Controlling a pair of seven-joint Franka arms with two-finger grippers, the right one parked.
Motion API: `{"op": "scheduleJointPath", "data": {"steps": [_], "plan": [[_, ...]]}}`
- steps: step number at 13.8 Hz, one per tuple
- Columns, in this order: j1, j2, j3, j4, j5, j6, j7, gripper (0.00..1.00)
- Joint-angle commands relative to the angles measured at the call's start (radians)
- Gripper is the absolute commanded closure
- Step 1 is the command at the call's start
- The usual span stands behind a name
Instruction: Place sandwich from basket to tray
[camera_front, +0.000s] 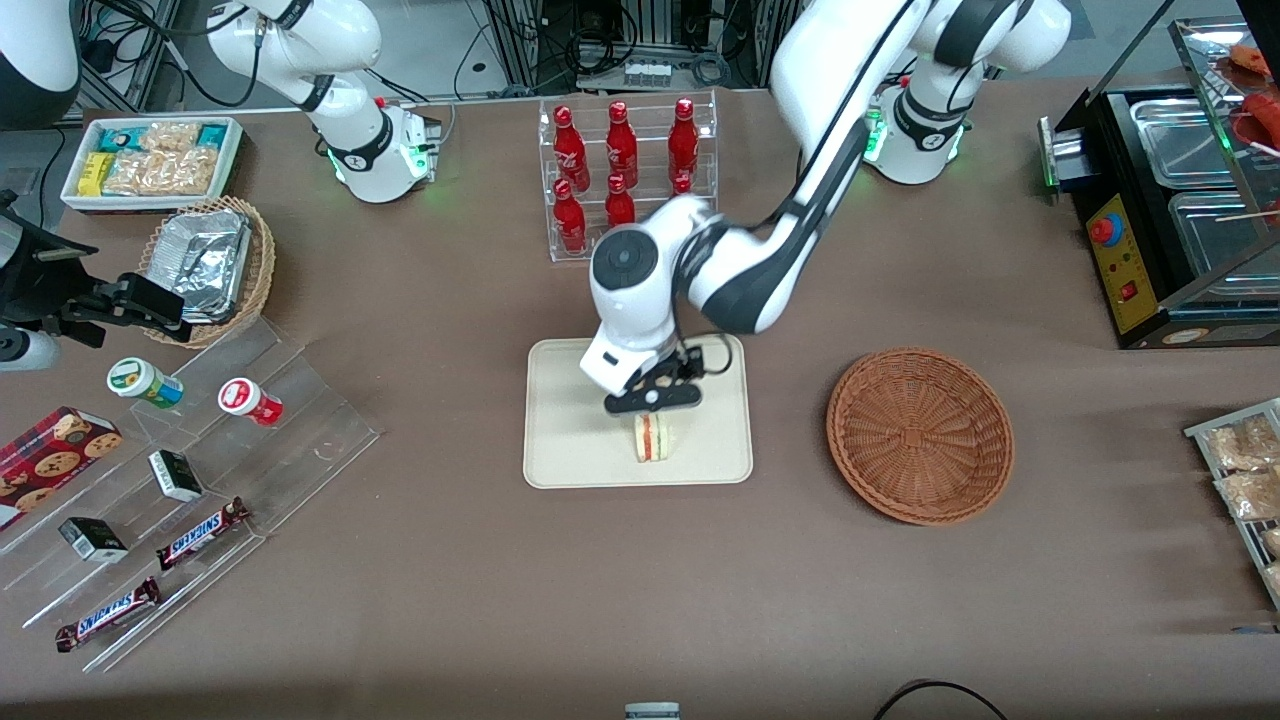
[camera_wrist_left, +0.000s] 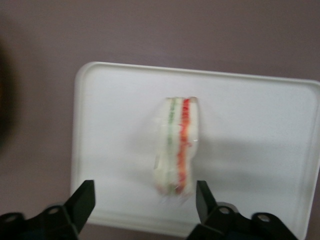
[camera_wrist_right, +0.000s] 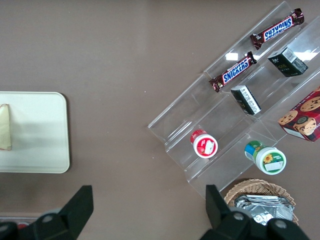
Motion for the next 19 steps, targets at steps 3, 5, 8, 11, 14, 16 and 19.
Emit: {"op": "scheduleJointPath", "data": {"steps": [3, 5, 8, 11, 14, 16, 19], "plan": [[0.142, -0.24, 0.003, -0.054, -0.002, -0.207, -0.005, 0.0], [0.226, -0.348, 0.003, -0.119, -0.002, -0.262, 0.097, 0.0], [0.382, -0.523, 0.003, -0.285, -0.024, -0.275, 0.377, 0.0], [0.534, -0.625, 0.003, -0.379, -0.061, -0.276, 0.617, 0.0], [0.669, -0.691, 0.004, -0.453, -0.115, -0.273, 0.83, 0.0], [0.743, -0.703, 0.004, -0.434, -0.162, -0.31, 0.938, 0.0], [0.75, -0.693, 0.004, -0.384, -0.157, -0.331, 0.938, 0.0]]}}
